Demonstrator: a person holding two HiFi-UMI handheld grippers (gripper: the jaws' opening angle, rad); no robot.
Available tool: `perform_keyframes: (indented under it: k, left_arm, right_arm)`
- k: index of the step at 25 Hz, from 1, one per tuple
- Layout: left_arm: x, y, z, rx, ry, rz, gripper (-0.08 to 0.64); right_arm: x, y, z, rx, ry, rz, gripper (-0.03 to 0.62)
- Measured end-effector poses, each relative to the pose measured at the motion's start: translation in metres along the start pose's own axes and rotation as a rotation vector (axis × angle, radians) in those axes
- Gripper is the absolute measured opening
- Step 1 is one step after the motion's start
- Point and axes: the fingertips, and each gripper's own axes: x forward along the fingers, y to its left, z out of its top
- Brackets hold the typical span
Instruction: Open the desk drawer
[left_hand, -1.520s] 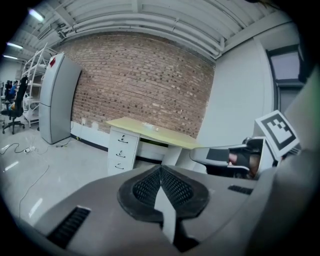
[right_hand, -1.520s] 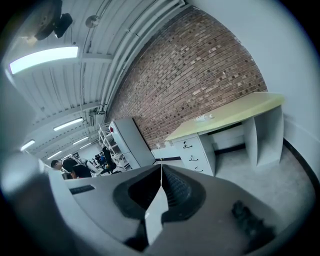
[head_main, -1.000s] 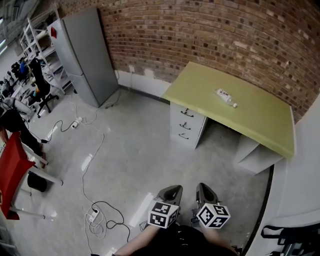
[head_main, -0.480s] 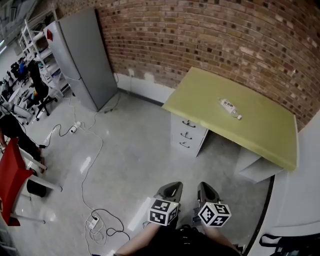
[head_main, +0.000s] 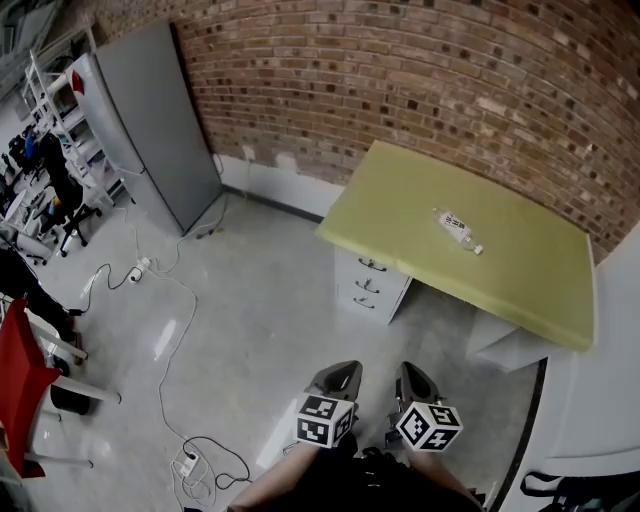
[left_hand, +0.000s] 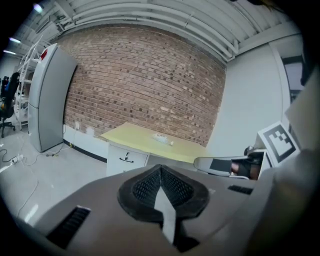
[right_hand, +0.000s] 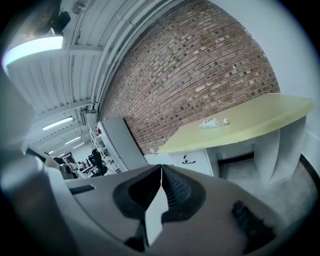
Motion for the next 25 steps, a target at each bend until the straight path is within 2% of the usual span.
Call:
perform_keyframes:
  k: [12,19,25]
  left_arm:
    - [0.054,0.051,0.038,0.036,0.011,-0.049,0.009]
    - [0.073,0.074,0.052,0.028,0.016,-0.043,0.009]
    - [0.089,0.076,0.060,0.080,0.030,-0.065,0.009]
  right_arm:
    - [0.076,-0.008,0.028,0.008,-0.025,-0.027,0.014]
    - [0.102,-0.010,0.045,-0.063,-0.047,-0.024,0.014]
    - [0.111,-0.016,0.058,-0.149,-0.030,0.003,0.014]
